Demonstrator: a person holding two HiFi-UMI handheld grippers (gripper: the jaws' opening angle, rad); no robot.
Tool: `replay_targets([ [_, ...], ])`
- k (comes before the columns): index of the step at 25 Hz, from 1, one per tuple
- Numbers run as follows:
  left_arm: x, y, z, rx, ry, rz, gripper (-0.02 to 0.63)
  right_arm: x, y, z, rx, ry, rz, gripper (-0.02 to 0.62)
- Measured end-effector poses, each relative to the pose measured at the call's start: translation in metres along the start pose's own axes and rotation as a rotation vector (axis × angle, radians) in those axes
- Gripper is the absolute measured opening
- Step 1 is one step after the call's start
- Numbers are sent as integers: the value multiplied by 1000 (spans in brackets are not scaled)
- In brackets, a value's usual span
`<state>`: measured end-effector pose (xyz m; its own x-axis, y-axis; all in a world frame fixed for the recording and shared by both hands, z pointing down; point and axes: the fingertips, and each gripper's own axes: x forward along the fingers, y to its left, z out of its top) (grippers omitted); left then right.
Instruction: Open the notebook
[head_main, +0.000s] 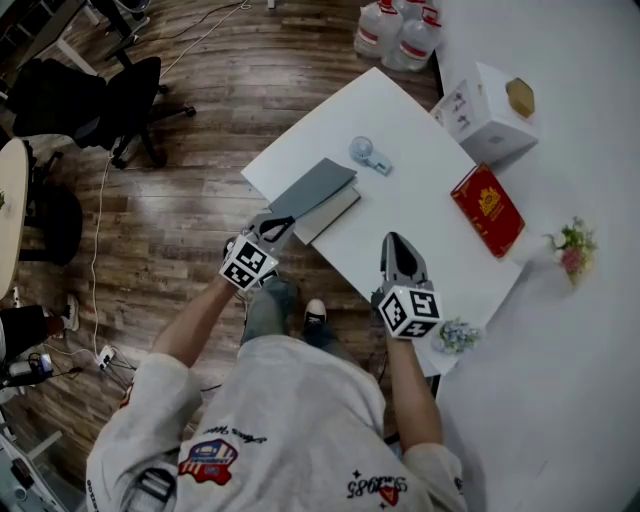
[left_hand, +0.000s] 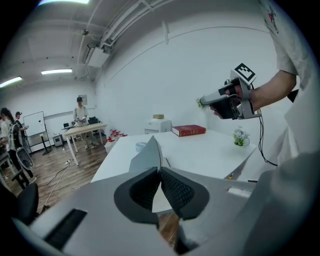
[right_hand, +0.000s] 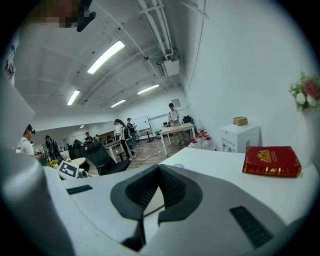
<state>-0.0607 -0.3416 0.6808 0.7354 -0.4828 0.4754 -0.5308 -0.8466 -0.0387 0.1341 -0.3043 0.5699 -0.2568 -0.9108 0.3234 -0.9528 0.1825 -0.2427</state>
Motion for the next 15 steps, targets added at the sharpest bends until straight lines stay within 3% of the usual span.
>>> replay_targets([
  [7,-14,29,6,-89,-56,23,21,19,13,2,-1,5,9,-6],
  [15,-26,67,7,-137,-96,50,21,42,24,6,-3,7,2,-6],
])
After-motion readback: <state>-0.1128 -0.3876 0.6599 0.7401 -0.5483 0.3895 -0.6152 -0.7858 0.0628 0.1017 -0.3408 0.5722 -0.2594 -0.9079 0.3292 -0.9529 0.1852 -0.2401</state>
